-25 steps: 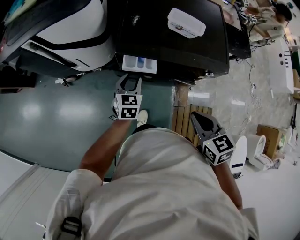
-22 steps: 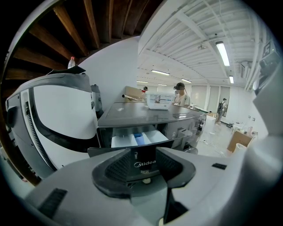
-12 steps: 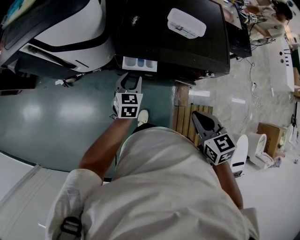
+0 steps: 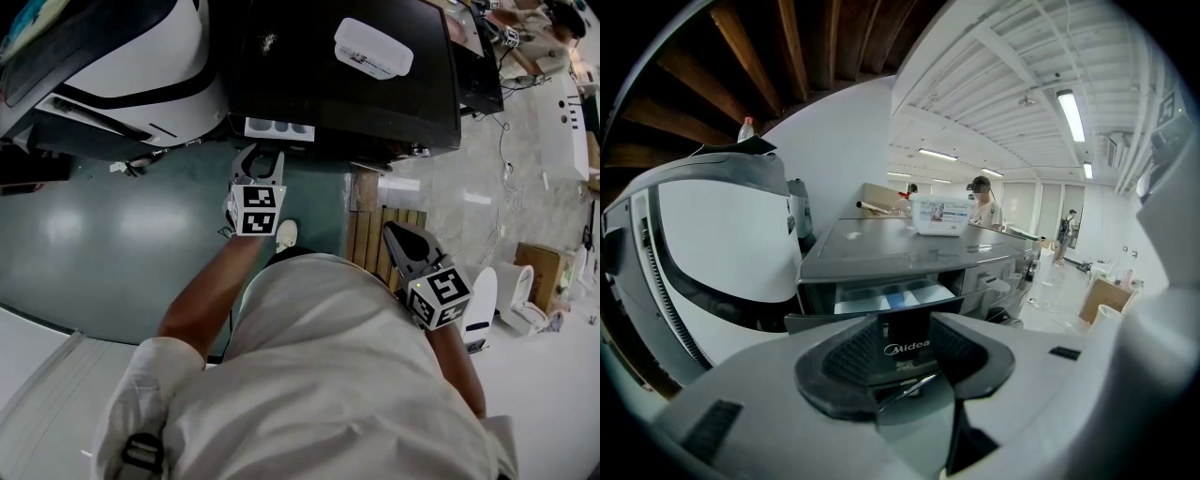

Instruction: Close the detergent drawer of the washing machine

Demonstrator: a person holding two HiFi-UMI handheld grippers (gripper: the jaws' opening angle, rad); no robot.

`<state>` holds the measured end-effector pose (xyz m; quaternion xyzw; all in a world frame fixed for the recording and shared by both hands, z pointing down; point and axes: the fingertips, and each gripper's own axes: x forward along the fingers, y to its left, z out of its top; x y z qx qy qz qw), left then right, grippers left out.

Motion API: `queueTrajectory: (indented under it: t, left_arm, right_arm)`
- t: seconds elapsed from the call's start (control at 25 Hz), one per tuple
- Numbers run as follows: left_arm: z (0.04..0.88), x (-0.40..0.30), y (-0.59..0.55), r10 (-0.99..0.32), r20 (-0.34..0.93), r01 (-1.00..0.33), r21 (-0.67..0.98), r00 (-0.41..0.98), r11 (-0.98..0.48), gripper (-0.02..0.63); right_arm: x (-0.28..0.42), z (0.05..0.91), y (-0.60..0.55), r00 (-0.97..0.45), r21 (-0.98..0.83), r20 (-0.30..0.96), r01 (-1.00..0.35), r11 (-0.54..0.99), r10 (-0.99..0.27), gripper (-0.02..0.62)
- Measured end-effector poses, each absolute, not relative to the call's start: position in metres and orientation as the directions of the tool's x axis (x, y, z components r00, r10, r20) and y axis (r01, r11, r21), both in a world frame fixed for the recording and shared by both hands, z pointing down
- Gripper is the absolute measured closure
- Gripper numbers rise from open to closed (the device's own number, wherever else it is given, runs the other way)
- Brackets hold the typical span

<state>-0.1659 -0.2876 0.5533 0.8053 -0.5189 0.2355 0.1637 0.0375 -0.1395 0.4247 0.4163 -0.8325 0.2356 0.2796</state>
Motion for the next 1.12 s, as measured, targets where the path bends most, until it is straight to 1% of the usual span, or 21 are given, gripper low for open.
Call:
queueTrajectory:
  t: [1.12]
  left_arm:
    - [0.553, -0.163, -0.324, -0.769, 0.536, -0.915, 0.016, 0.348, -0.403, 0.437]
  right_arm:
    - [0.040, 0.428, -0.166, -0.485, -0.156, 0.673, -0.831, 0.534, -0.559, 0.592]
